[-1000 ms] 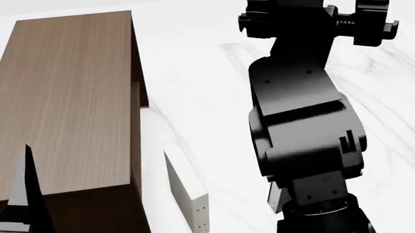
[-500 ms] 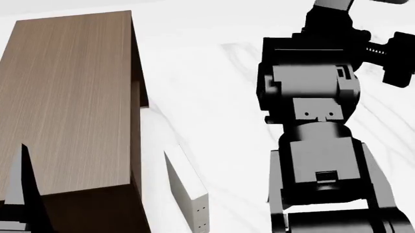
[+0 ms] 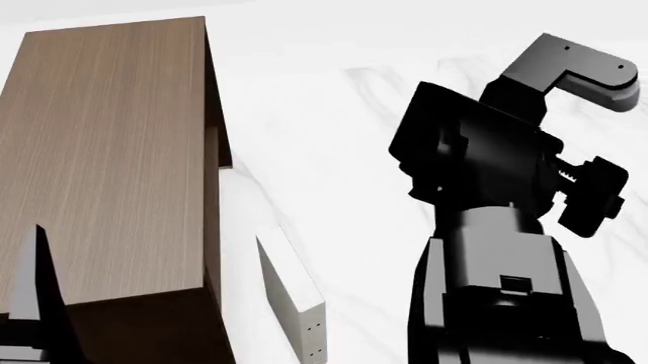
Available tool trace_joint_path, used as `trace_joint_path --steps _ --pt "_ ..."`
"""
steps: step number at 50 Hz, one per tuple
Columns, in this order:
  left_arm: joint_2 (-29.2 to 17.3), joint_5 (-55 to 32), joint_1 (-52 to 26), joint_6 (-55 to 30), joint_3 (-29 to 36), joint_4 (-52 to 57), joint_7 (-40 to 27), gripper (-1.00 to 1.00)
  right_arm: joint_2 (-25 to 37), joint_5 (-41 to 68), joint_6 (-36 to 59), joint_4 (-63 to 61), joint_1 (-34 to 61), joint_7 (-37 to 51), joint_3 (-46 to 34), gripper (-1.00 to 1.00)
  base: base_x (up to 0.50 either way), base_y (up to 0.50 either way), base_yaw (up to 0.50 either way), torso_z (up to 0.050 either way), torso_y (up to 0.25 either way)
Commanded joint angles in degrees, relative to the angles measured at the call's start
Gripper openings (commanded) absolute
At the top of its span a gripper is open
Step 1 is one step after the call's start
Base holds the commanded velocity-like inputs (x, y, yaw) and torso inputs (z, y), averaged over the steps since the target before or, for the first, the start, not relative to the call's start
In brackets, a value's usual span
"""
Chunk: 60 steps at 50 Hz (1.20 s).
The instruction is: Pick up the book in the middle and place it on the cabinet shelf.
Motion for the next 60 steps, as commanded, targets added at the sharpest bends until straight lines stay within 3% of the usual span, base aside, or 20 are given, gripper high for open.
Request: trace_joint_path --steps 1,32,60 --pt "-0.1 0.1 -0.3 0.1 0.7 -0.2 0.1 1.00 -0.1 11.4 -1.5 0.5 -1.3 -0.2 -4.6 1.00 0.00 0.00 0.00 0.000 0.000" --pt "-1.0 -1.3 -1.2 -1.7 0.8 1.9 -1.8 1.00 -0.1 23.8 -4.1 0.6 -4.0 -6.4 -7.0 1.00 0.00 0.00 0.00 0.000 0.000" --pt "-1.9 -1.6 -0.9 0.6 0.5 0.3 -1.9 1.00 -0.1 7.7 -2.5 0.6 -6.4 -11.8 0.6 1.00 0.00 0.00 0.00 0.000 0.000"
